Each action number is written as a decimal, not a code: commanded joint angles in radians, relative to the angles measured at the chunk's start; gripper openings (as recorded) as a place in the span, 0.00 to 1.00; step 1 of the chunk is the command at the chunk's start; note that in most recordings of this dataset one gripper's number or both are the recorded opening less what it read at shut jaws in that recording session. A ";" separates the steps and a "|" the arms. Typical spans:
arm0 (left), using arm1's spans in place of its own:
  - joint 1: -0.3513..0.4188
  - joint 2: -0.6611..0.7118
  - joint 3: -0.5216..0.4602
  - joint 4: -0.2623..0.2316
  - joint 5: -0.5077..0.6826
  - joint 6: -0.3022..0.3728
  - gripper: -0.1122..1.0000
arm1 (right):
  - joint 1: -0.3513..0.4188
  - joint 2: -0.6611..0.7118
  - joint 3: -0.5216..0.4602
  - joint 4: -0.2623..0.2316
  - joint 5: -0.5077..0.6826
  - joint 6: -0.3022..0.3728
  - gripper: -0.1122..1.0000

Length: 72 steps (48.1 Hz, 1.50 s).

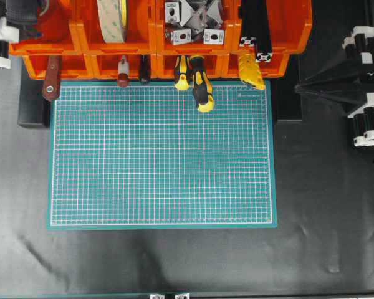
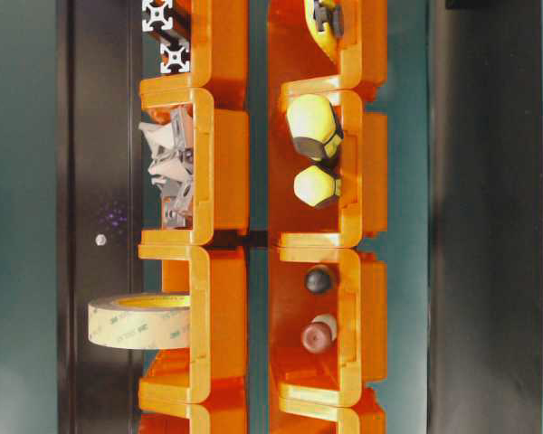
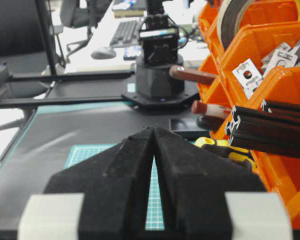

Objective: Pick vinyl tape from container rack with left arm.
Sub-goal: 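Carry the red tape roll with the left gripper down onto the mat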

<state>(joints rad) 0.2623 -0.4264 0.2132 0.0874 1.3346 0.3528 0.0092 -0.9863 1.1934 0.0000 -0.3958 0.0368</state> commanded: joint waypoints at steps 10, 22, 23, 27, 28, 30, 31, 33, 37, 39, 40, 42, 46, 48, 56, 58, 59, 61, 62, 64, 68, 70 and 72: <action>0.020 -0.005 -0.124 0.003 0.003 0.048 0.28 | 0.005 0.000 -0.032 0.003 -0.008 0.000 0.11; -0.084 -0.009 -0.252 0.002 0.049 0.020 0.28 | 0.008 -0.002 -0.034 0.003 -0.008 0.000 0.11; -0.100 -0.009 -0.258 0.002 0.049 0.014 0.28 | 0.008 0.000 -0.032 0.003 -0.008 0.000 0.11; -0.169 -0.015 -0.264 0.002 0.038 -0.025 0.28 | 0.009 -0.002 -0.032 0.003 -0.008 0.000 0.11; -0.196 -0.017 -0.262 0.000 0.026 -0.046 0.28 | 0.009 -0.002 -0.032 0.003 -0.008 0.000 0.11; -0.230 -0.018 -0.258 0.000 0.005 -0.080 0.28 | 0.009 -0.002 -0.034 0.003 -0.008 0.000 0.11; -0.249 -0.018 -0.255 0.000 -0.009 -0.098 0.28 | 0.009 -0.003 -0.034 0.003 -0.008 0.000 0.11; -0.288 -0.018 -0.242 0.000 -0.043 -0.138 0.28 | 0.009 -0.003 -0.034 0.003 -0.008 0.000 0.11; -0.360 -0.018 -0.199 0.000 -0.124 -0.206 0.28 | 0.009 -0.003 -0.034 0.003 -0.008 0.000 0.11; -0.391 -0.018 -0.169 0.000 -0.173 -0.235 0.28 | 0.009 -0.003 -0.034 0.003 -0.008 0.000 0.11; -0.411 -0.015 -0.140 0.000 -0.213 -0.252 0.28 | 0.009 -0.003 -0.034 0.003 -0.008 0.000 0.11; -0.436 -0.012 -0.098 0.000 -0.273 -0.270 0.28 | 0.009 -0.003 -0.034 0.003 -0.008 0.000 0.11; -0.471 -0.005 -0.002 -0.002 -0.408 -0.302 0.28 | 0.009 -0.005 -0.034 0.003 -0.008 0.000 0.11; -0.486 0.002 0.044 -0.002 -0.486 -0.310 0.28 | 0.011 -0.003 -0.034 0.003 -0.008 0.000 0.11; -0.502 0.046 0.218 -0.002 -0.839 -0.345 0.28 | 0.009 -0.009 -0.037 0.003 -0.008 0.002 0.11; -0.500 0.063 0.247 -0.003 -0.897 -0.351 0.28 | 0.009 -0.011 -0.037 0.003 -0.008 0.002 0.11; -0.500 0.074 0.258 -0.003 -0.922 -0.354 0.28 | 0.009 -0.012 -0.037 0.003 -0.008 0.002 0.11; -0.500 0.097 0.278 -0.002 -0.957 -0.357 0.28 | 0.009 -0.014 -0.038 0.003 -0.008 0.003 0.11; -0.500 0.109 0.285 -0.003 -0.969 -0.357 0.28 | 0.009 -0.015 -0.037 0.003 -0.008 0.003 0.11; -0.499 0.143 0.302 -0.003 -0.985 -0.357 0.28 | 0.009 -0.018 -0.038 0.003 -0.008 0.002 0.11; -0.499 0.209 0.314 -0.002 -0.986 -0.359 0.28 | 0.009 -0.021 -0.038 0.003 -0.008 0.002 0.11; -0.499 0.239 0.316 -0.003 -0.992 -0.359 0.28 | 0.009 -0.021 -0.038 0.003 -0.008 0.002 0.11; -0.499 0.272 0.313 -0.002 -0.992 -0.359 0.28 | 0.009 -0.023 -0.038 0.003 -0.008 0.002 0.11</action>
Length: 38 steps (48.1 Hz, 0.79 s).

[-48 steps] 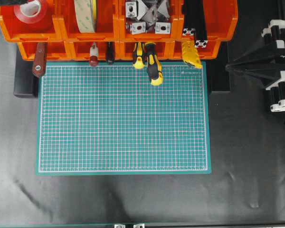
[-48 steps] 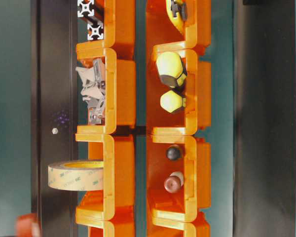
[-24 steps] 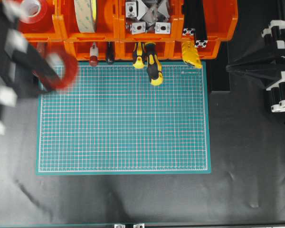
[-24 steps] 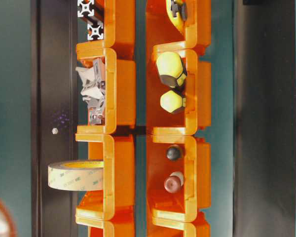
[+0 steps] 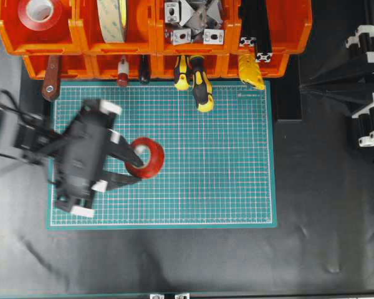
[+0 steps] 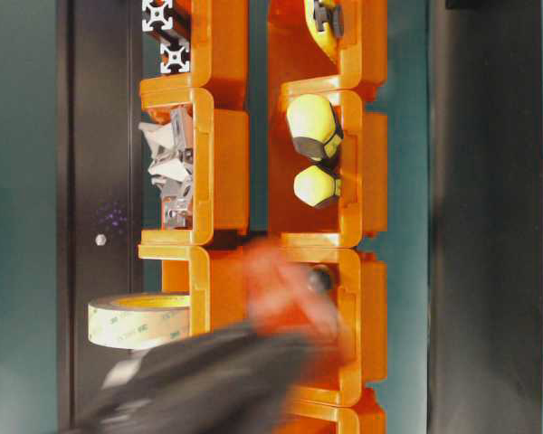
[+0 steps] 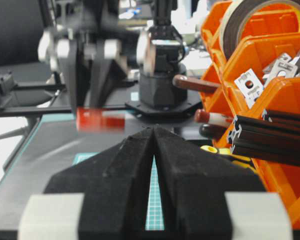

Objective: Pick vinyl tape from container rack with left arm.
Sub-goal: 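Carry the red tape roll with the left gripper down onto the mat, then open the left gripper to release the tape roll on the mat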

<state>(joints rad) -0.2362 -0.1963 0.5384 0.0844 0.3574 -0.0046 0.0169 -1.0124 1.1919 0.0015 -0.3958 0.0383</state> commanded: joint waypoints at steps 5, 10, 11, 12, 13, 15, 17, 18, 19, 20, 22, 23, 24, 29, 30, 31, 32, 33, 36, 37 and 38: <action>0.000 0.118 -0.026 0.002 -0.009 -0.005 0.28 | 0.002 0.003 -0.037 0.002 -0.008 0.000 0.11; -0.002 0.163 -0.038 0.000 -0.002 -0.006 0.28 | 0.002 0.002 -0.037 0.002 -0.008 0.002 0.11; -0.003 0.167 -0.043 0.000 0.000 -0.006 0.28 | 0.002 0.000 -0.037 0.002 -0.008 0.002 0.11; -0.003 0.172 -0.046 0.000 0.003 -0.006 0.28 | 0.003 0.000 -0.037 0.003 -0.008 0.002 0.11; -0.003 0.173 -0.049 0.000 0.006 -0.006 0.28 | 0.002 -0.002 -0.037 0.003 -0.008 0.002 0.11; -0.003 0.173 -0.055 0.002 0.012 -0.006 0.28 | 0.002 -0.003 -0.037 0.002 -0.008 0.002 0.11; -0.002 0.175 -0.058 0.000 0.017 -0.006 0.28 | 0.002 -0.005 -0.038 0.002 -0.008 0.002 0.11; 0.000 0.175 -0.058 0.000 0.018 -0.006 0.28 | 0.002 -0.006 -0.038 0.002 -0.008 0.002 0.11; 0.000 0.176 -0.058 0.002 0.020 -0.006 0.28 | 0.002 -0.005 -0.038 0.002 -0.008 0.002 0.11; 0.000 0.175 -0.058 0.000 0.023 -0.005 0.28 | 0.002 -0.006 -0.038 0.002 -0.008 0.002 0.11; 0.002 0.175 -0.058 0.000 0.025 -0.005 0.28 | 0.002 -0.006 -0.038 0.002 -0.008 0.002 0.11; 0.002 0.175 -0.058 0.000 0.025 -0.005 0.28 | 0.002 -0.005 -0.038 0.002 -0.008 0.002 0.11; 0.002 0.175 -0.057 0.000 0.025 -0.005 0.28 | 0.002 -0.006 -0.038 0.002 -0.008 0.002 0.11; 0.002 0.173 -0.055 0.002 0.025 -0.006 0.28 | 0.002 -0.005 -0.038 0.003 -0.008 0.002 0.11; 0.003 0.173 -0.054 0.000 0.025 -0.006 0.28 | 0.002 -0.006 -0.038 0.002 -0.008 0.002 0.11; 0.003 0.175 -0.055 0.000 0.025 -0.006 0.28 | 0.002 -0.006 -0.038 0.002 -0.008 0.002 0.11; 0.003 0.175 -0.055 0.000 0.025 -0.006 0.28 | 0.003 -0.005 -0.038 0.002 -0.008 0.002 0.11; 0.003 0.175 -0.055 0.000 0.025 -0.006 0.28 | 0.002 -0.006 -0.038 0.002 -0.008 0.002 0.11; 0.003 0.175 -0.055 0.000 0.025 -0.008 0.28 | 0.002 -0.006 -0.038 0.002 -0.008 0.002 0.11; 0.003 0.175 -0.055 0.000 0.025 -0.008 0.28 | 0.002 -0.006 -0.038 0.002 -0.008 0.002 0.11; 0.003 0.175 -0.055 0.000 0.025 -0.008 0.29 | 0.002 -0.006 -0.038 0.002 -0.008 0.002 0.11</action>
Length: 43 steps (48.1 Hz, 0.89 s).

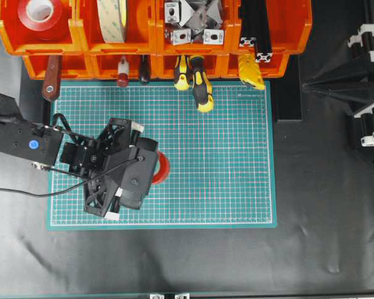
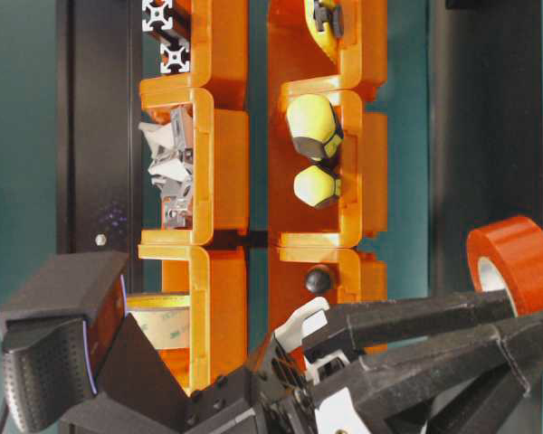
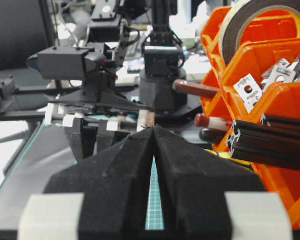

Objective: Pick vinyl tape from container rack with left arm.
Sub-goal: 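Open the left gripper to release the tape roll on the mat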

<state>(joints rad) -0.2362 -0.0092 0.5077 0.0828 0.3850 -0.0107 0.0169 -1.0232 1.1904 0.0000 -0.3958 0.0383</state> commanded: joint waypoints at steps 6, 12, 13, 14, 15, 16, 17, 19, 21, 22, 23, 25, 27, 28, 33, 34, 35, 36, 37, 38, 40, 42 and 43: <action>0.003 -0.014 -0.023 0.002 -0.005 -0.003 0.46 | 0.002 0.006 -0.037 0.003 -0.008 0.002 0.11; 0.003 -0.014 -0.021 0.002 -0.008 -0.003 0.76 | 0.002 0.005 -0.037 0.003 -0.008 0.002 0.11; 0.002 -0.014 -0.021 0.002 -0.008 -0.005 0.81 | 0.002 0.005 -0.037 0.005 -0.008 0.002 0.11; 0.002 -0.017 -0.023 0.002 -0.009 -0.006 0.84 | 0.002 0.005 -0.037 0.003 -0.008 0.002 0.11; 0.002 -0.020 -0.023 0.002 -0.009 -0.009 0.87 | 0.002 0.005 -0.037 0.003 -0.008 0.002 0.11; 0.002 -0.023 -0.025 0.002 -0.009 -0.012 0.89 | 0.002 0.005 -0.037 0.003 -0.008 0.002 0.11; 0.002 -0.028 -0.025 0.000 -0.009 -0.015 0.90 | 0.002 0.006 -0.037 0.003 -0.008 0.002 0.11; 0.002 -0.046 -0.023 0.000 -0.011 -0.028 0.89 | 0.002 0.006 -0.035 0.003 -0.008 0.002 0.11; 0.002 -0.064 -0.018 0.000 -0.011 -0.040 0.88 | 0.002 0.005 -0.037 0.003 -0.008 0.002 0.11; 0.002 -0.075 -0.015 0.000 -0.011 -0.046 0.87 | 0.002 0.005 -0.037 0.005 -0.006 0.002 0.11; 0.002 -0.089 -0.012 0.000 -0.011 -0.054 0.87 | 0.002 0.005 -0.037 0.003 -0.005 0.002 0.11; 0.002 -0.114 -0.002 0.000 -0.011 -0.067 0.86 | 0.002 0.006 -0.035 0.003 0.000 0.002 0.11; 0.003 -0.147 0.009 0.000 -0.011 -0.081 0.86 | 0.002 0.005 -0.037 0.003 0.003 0.002 0.11; 0.002 -0.164 0.015 0.000 -0.011 -0.089 0.86 | 0.002 0.005 -0.035 0.003 0.005 0.002 0.11; -0.006 -0.284 0.048 0.000 -0.011 -0.124 0.86 | 0.002 0.005 -0.037 0.003 0.011 0.002 0.11; -0.008 -0.308 0.054 0.000 -0.011 -0.132 0.86 | 0.002 0.003 -0.035 0.003 0.012 0.002 0.11; -0.009 -0.333 0.058 0.000 -0.011 -0.138 0.86 | 0.002 0.003 -0.035 0.003 0.014 0.002 0.11; -0.009 -0.359 0.064 0.000 -0.011 -0.144 0.86 | 0.003 0.003 -0.035 0.005 0.014 0.002 0.11; -0.011 -0.383 0.072 0.000 -0.011 -0.149 0.86 | 0.002 0.003 -0.035 0.003 0.015 0.002 0.11; -0.012 -0.408 0.078 0.000 -0.011 -0.153 0.86 | 0.002 0.003 -0.037 0.003 0.015 0.002 0.11; -0.012 -0.456 0.092 0.000 -0.011 -0.161 0.86 | 0.002 0.002 -0.035 0.003 0.017 0.002 0.11; -0.012 -0.517 0.109 0.000 -0.014 -0.169 0.86 | 0.002 0.002 -0.035 0.003 0.015 0.002 0.11; -0.014 -0.540 0.114 0.000 -0.015 -0.172 0.86 | 0.002 0.000 -0.035 0.003 0.015 0.002 0.11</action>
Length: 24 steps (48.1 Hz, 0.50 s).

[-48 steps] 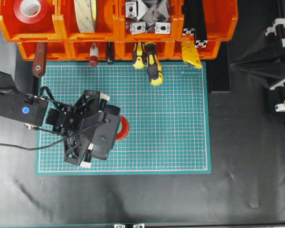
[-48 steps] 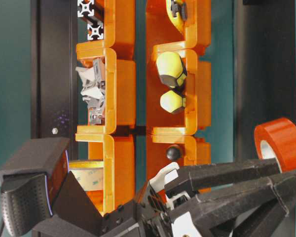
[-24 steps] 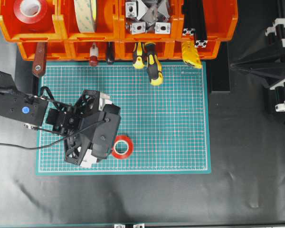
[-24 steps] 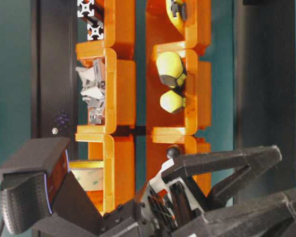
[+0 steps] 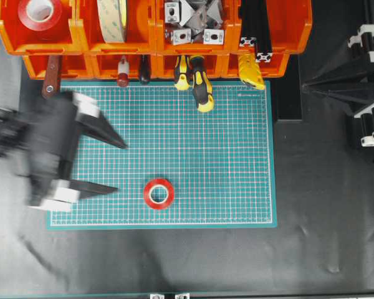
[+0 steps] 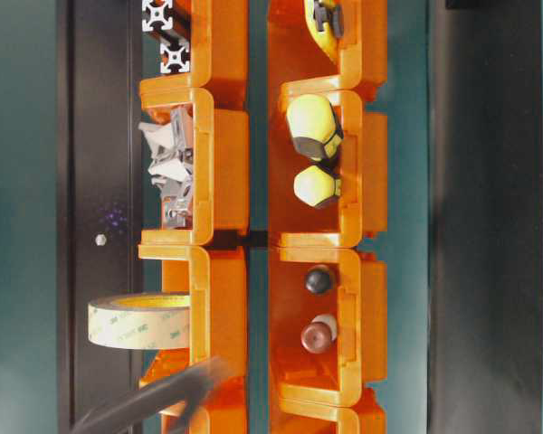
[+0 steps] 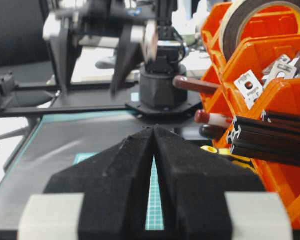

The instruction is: Pick vinyl tape from container rack with left arm.

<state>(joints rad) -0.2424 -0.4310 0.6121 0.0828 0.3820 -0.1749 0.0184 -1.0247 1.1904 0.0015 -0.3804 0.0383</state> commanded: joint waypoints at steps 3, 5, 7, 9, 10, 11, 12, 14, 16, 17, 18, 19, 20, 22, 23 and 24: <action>-0.012 -0.181 0.029 0.000 -0.023 -0.008 0.86 | 0.002 0.002 -0.035 0.002 0.000 0.002 0.11; -0.017 -0.221 0.041 0.000 -0.028 0.000 0.86 | 0.000 0.002 -0.035 0.002 0.000 0.002 0.11; -0.017 -0.259 0.055 0.000 -0.028 0.002 0.86 | 0.000 0.002 -0.035 0.002 0.000 0.002 0.11; -0.017 -0.301 0.069 0.000 -0.028 0.002 0.86 | 0.000 0.002 -0.035 0.002 0.000 0.002 0.11; -0.017 -0.336 0.078 0.000 -0.025 0.003 0.86 | 0.000 0.002 -0.035 0.002 0.000 0.002 0.11; -0.017 -0.357 0.086 0.000 -0.023 0.005 0.86 | 0.000 0.002 -0.035 0.002 0.000 0.002 0.11; -0.017 -0.379 0.092 0.000 -0.021 0.005 0.86 | 0.000 0.002 -0.034 0.002 0.000 0.002 0.11; -0.015 -0.422 0.104 0.000 -0.017 0.008 0.86 | 0.000 0.002 -0.034 0.002 0.000 0.002 0.11; -0.011 -0.465 0.115 0.000 -0.012 0.008 0.86 | 0.000 0.002 -0.034 0.002 0.000 0.002 0.11; -0.006 -0.488 0.123 0.000 -0.011 0.008 0.85 | 0.000 0.002 -0.034 0.002 0.000 0.002 0.11; -0.005 -0.509 0.127 0.000 -0.006 0.008 0.85 | 0.000 0.002 -0.032 0.002 0.000 0.002 0.11; -0.003 -0.529 0.137 0.002 -0.003 0.008 0.85 | 0.000 0.002 -0.032 0.002 0.000 0.002 0.11; 0.000 -0.548 0.144 0.000 0.002 0.008 0.85 | 0.000 0.002 -0.031 0.002 0.002 0.002 0.11; 0.005 -0.589 0.163 0.002 0.017 0.008 0.85 | 0.000 0.002 -0.029 0.002 0.000 0.002 0.11; 0.005 -0.601 0.170 0.002 0.025 0.008 0.85 | 0.000 0.002 -0.029 0.002 0.000 0.002 0.11; 0.008 -0.617 0.178 0.000 0.032 0.008 0.85 | 0.000 0.002 -0.028 0.002 0.000 0.002 0.11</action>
<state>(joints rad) -0.2470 -0.9863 0.7747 0.0844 0.3942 -0.1687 0.0184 -1.0278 1.1904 0.0000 -0.3774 0.0383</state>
